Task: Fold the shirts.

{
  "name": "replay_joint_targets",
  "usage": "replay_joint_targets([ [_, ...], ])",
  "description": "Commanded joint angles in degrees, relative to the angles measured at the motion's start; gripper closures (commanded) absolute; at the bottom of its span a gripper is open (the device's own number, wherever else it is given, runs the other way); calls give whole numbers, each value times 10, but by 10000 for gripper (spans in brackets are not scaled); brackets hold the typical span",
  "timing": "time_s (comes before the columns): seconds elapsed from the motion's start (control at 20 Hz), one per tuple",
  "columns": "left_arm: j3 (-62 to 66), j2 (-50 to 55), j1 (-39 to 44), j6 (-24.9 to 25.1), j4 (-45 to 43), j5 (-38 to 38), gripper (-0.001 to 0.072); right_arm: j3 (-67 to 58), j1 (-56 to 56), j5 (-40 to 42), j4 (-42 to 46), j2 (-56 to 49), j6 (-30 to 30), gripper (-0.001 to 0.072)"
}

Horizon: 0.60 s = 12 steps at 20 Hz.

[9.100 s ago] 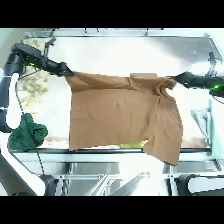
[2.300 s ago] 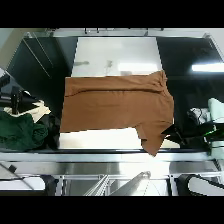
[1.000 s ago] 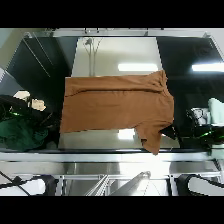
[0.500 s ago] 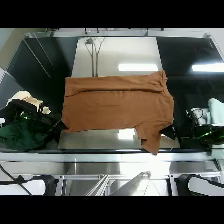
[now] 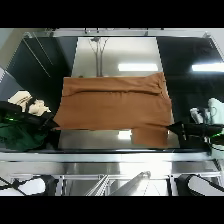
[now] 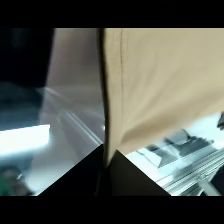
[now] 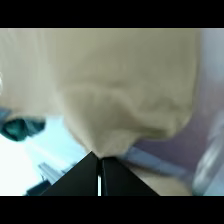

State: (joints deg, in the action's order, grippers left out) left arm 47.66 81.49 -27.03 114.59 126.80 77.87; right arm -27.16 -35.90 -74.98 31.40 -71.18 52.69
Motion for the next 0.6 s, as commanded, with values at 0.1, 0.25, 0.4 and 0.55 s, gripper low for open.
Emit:
replay_joint_targets([
  [0.1,1,-13,-41,25,9,44,676,-2,-32,-35,-13,37,9,696],
  [0.25,26,-8,-33,48,60,55,676,-8,-16,-26,-100,38,-21,696],
  [0.4,124,32,-27,35,118,80,676,-79,12,27,-139,21,-28,696],
  [0.55,245,104,17,11,118,78,676,-197,78,92,-139,-47,-28,696],
])
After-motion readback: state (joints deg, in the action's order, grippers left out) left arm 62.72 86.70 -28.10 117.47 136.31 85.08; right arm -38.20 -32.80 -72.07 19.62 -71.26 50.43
